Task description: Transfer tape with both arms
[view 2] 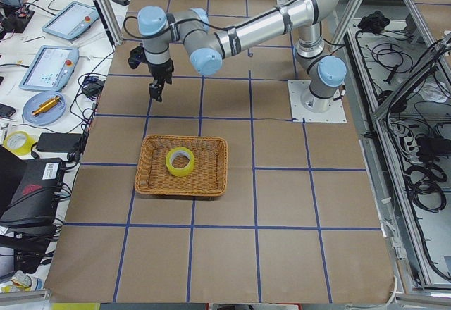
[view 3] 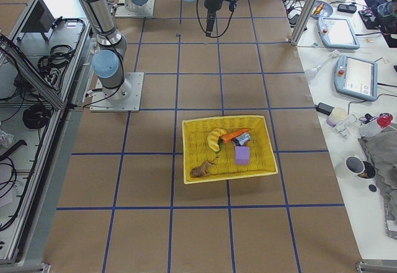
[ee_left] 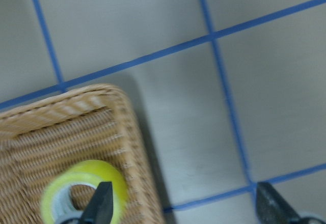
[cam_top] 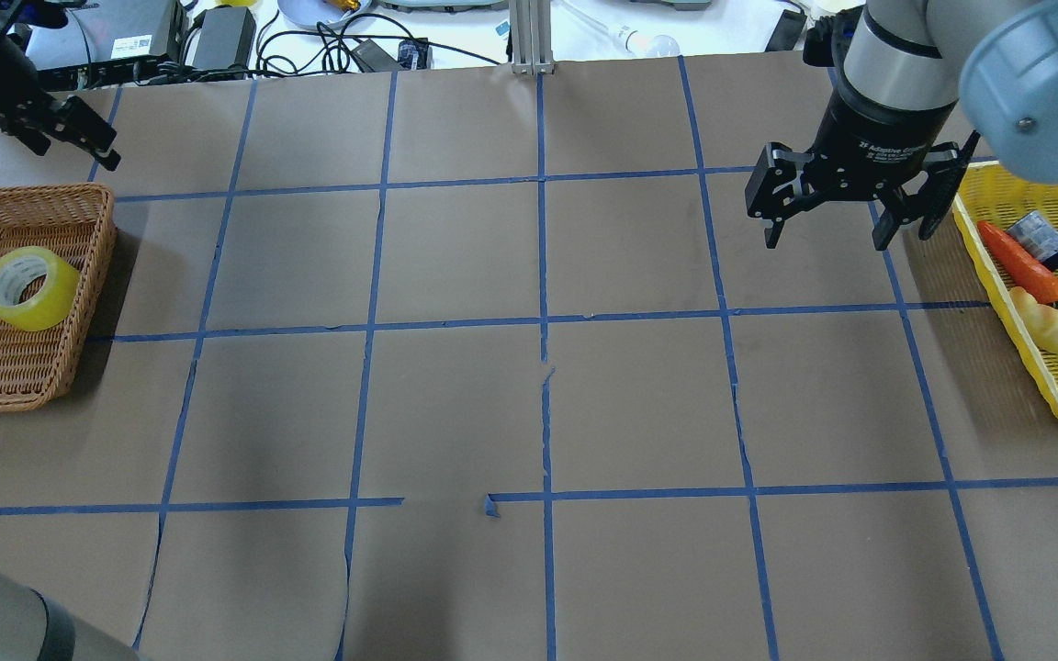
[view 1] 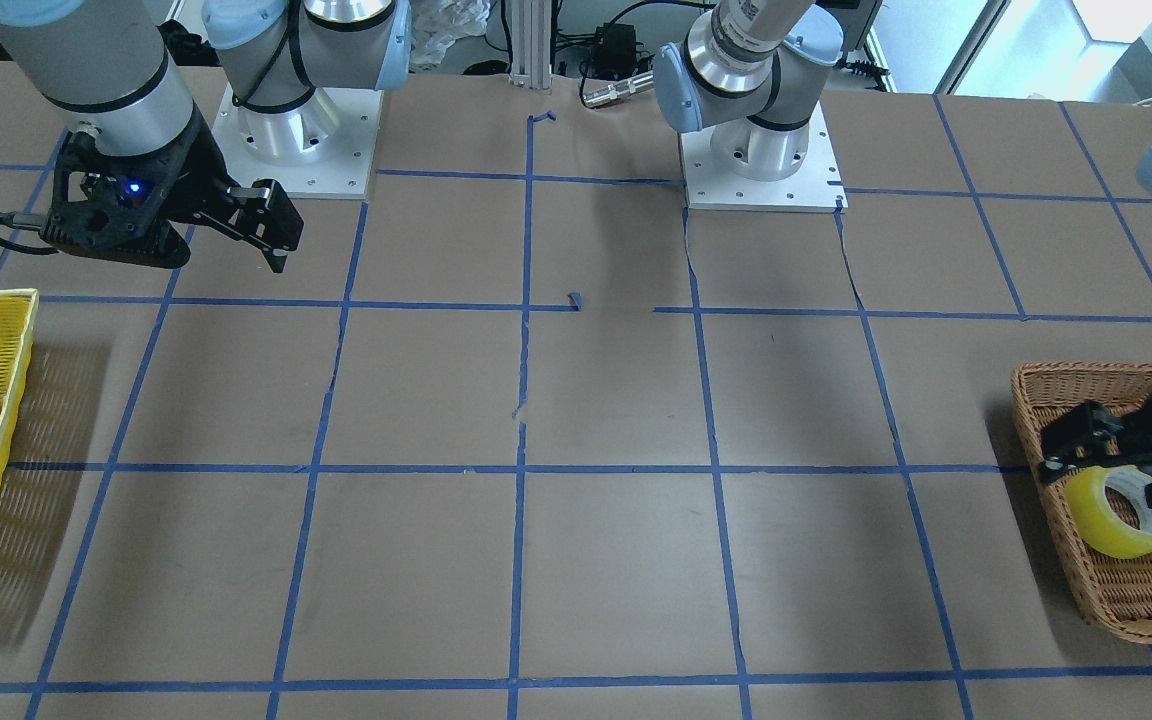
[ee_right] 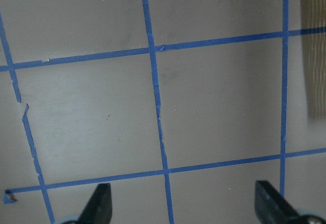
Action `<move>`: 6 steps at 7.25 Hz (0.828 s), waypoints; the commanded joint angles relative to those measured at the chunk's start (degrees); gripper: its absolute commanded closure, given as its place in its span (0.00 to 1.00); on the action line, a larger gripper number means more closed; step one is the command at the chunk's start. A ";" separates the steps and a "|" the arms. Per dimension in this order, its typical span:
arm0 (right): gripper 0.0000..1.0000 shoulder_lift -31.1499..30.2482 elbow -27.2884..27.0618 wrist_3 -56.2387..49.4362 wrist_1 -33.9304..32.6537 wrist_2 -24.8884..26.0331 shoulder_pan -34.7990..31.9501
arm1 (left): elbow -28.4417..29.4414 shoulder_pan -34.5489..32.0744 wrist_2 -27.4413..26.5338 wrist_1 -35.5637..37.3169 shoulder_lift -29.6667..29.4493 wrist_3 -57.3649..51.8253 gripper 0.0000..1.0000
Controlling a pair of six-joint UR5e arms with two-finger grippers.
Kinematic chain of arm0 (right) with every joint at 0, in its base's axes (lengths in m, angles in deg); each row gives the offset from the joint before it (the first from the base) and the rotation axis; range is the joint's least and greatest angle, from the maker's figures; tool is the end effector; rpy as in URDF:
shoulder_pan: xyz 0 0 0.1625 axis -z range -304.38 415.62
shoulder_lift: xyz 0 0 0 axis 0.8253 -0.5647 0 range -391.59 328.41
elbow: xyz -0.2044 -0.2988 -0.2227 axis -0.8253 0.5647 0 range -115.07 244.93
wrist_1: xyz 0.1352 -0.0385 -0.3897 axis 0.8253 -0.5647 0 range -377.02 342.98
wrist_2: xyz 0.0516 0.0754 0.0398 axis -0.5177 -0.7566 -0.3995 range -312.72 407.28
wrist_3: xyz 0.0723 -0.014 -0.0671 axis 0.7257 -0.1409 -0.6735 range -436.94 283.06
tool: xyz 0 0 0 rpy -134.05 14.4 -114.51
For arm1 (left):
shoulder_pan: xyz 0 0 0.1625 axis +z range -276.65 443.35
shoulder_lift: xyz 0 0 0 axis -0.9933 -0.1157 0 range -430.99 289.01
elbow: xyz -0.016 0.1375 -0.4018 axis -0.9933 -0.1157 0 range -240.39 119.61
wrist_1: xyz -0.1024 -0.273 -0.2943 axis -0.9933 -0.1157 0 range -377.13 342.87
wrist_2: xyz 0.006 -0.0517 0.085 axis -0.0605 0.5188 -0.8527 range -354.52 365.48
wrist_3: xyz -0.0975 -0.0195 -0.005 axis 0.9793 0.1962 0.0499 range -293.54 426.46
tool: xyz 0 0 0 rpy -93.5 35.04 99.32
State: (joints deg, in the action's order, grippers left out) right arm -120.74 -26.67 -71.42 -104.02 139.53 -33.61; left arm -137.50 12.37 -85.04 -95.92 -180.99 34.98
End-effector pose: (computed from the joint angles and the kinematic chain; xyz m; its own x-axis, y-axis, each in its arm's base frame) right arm 0.1229 -0.4897 0.4621 -0.9933 0.1054 0.0480 0.1095 0.9898 0.0908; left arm 0.0837 -0.6492 0.4212 -0.9758 0.2141 -0.0452 0.2164 0.9747 -0.0561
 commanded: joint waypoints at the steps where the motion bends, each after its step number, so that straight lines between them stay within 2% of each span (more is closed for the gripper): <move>1: 0.00 0.12 -0.15 0.11 -0.02 -0.14 -0.06 | -1.55 -14.46 -1.92 -4.59 6.26 18.31 0.00; 2: 0.00 0.12 -0.68 -0.41 -0.80 0.20 0.11 | -2.86 -17.75 -2.72 -6.62 9.51 21.34 0.00; 4: 0.00 -0.06 -0.07 -0.68 -2.65 -0.50 -0.15 | -3.93 -17.96 -2.38 -16.33 15.40 23.29 0.00; 6: 0.00 -0.41 -0.07 -2.07 -2.74 -0.67 -0.33 | -3.93 -18.66 -2.46 -17.18 16.23 32.40 0.00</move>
State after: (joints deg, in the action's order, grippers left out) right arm -120.99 -26.77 -72.40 -106.61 139.03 -33.82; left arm -141.27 -5.90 -87.30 -111.93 -165.21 62.11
